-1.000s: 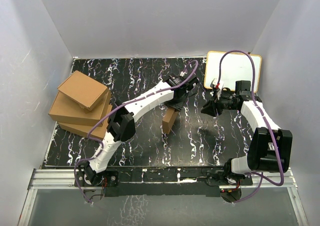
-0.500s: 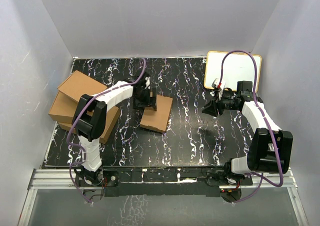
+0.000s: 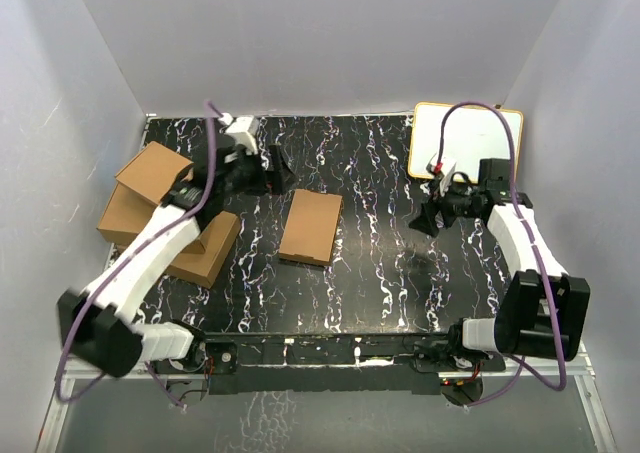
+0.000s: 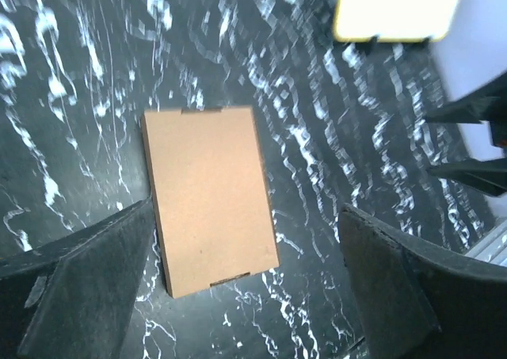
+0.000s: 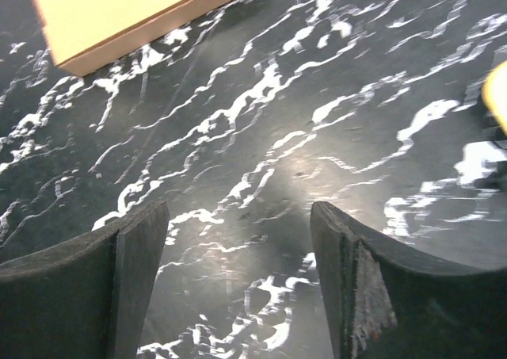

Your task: Fold the paper box

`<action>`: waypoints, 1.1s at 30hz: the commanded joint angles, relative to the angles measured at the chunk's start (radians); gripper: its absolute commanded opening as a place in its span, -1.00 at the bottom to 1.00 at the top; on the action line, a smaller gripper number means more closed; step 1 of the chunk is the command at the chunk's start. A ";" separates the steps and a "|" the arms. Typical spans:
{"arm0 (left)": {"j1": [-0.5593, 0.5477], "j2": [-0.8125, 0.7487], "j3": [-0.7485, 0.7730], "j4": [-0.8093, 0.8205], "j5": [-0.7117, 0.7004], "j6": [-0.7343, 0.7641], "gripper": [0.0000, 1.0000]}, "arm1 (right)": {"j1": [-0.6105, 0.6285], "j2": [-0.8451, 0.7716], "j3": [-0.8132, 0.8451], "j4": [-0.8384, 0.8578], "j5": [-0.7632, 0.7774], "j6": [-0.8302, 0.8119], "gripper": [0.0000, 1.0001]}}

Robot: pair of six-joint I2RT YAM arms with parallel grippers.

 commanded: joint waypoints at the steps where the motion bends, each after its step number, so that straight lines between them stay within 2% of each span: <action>1: 0.014 -0.297 -0.158 0.207 -0.084 0.032 0.95 | -0.016 -0.128 0.149 0.070 0.137 0.122 0.75; 2: 0.017 -0.360 -0.187 0.226 -0.107 0.035 0.95 | -0.018 -0.140 0.178 0.078 0.166 0.162 0.93; 3: 0.018 -0.410 -0.207 0.243 -0.122 0.045 0.95 | -0.019 -0.153 0.211 0.088 0.191 0.212 0.99; 6: 0.024 -0.487 -0.199 0.189 -0.123 0.060 0.95 | -0.022 -0.165 0.290 0.090 0.182 0.324 1.00; 8: 0.024 -0.472 -0.186 0.111 -0.067 0.026 0.94 | -0.023 -0.157 0.278 0.103 0.047 0.407 1.00; 10: 0.024 -0.436 -0.214 0.067 0.026 -0.042 0.94 | -0.015 -0.124 0.211 0.160 -0.174 0.561 1.00; 12: 0.024 -0.399 -0.287 0.107 0.131 -0.126 0.82 | 0.042 -0.096 0.069 0.351 -0.246 0.780 0.92; 13: 0.023 -0.382 -0.333 0.138 0.163 -0.169 0.78 | 0.074 -0.103 0.000 0.466 -0.212 0.861 0.89; 16: 0.017 -0.362 -0.457 0.221 0.151 -0.232 0.77 | 0.181 -0.074 -0.076 0.565 -0.087 0.929 0.93; 19: 0.016 -0.305 -0.518 0.255 0.077 -0.220 0.78 | 0.282 0.048 -0.073 0.639 -0.051 1.010 0.90; 22: 0.016 -0.200 -0.517 0.275 0.041 -0.212 0.78 | 0.368 0.187 -0.025 0.670 0.029 1.006 0.89; 28: 0.015 -0.046 -0.498 0.342 0.022 -0.208 0.78 | 0.408 0.456 0.076 0.720 0.055 1.102 0.83; 33: 0.015 -0.001 -0.512 0.410 0.056 -0.228 0.79 | 0.436 0.566 0.128 0.784 0.003 1.203 0.56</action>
